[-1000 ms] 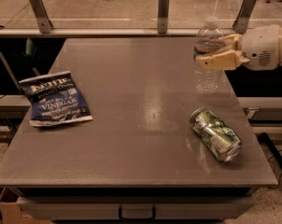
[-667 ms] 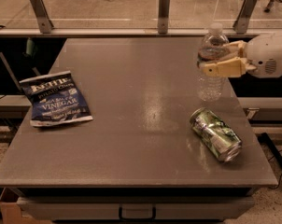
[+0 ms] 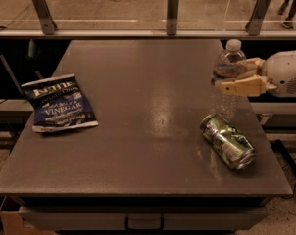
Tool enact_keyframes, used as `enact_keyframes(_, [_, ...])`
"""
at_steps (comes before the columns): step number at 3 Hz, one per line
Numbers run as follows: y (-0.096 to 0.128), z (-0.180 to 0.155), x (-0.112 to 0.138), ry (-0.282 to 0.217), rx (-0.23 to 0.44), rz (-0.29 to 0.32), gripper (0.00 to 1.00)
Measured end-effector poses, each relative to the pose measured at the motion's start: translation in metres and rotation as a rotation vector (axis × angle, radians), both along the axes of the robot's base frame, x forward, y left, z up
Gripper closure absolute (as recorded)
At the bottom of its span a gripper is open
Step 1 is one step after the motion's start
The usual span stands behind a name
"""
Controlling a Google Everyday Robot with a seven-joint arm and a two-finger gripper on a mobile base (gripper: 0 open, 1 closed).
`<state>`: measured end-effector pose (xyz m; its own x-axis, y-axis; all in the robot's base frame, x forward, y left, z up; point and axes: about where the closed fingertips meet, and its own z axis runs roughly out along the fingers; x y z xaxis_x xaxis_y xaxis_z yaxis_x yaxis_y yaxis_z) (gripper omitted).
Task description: Move water bottle near green can
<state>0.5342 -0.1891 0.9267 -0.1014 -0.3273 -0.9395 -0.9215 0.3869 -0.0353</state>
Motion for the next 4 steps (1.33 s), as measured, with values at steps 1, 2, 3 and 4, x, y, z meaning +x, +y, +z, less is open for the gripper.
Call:
enact_keyframes(1, [-0.003,-0.01,-0.007,-0.002,0.027,0.037,0.36])
enact_keyframes(2, [-0.008,-0.02,-0.013,-0.004,0.049,0.063,0.12])
enact_keyframes(3, [-0.013,-0.026,-0.016,-0.004,0.054,0.075,0.0])
enact_keyframes(4, [-0.03,-0.022,-0.014,-0.022,0.025,0.039,0.0])
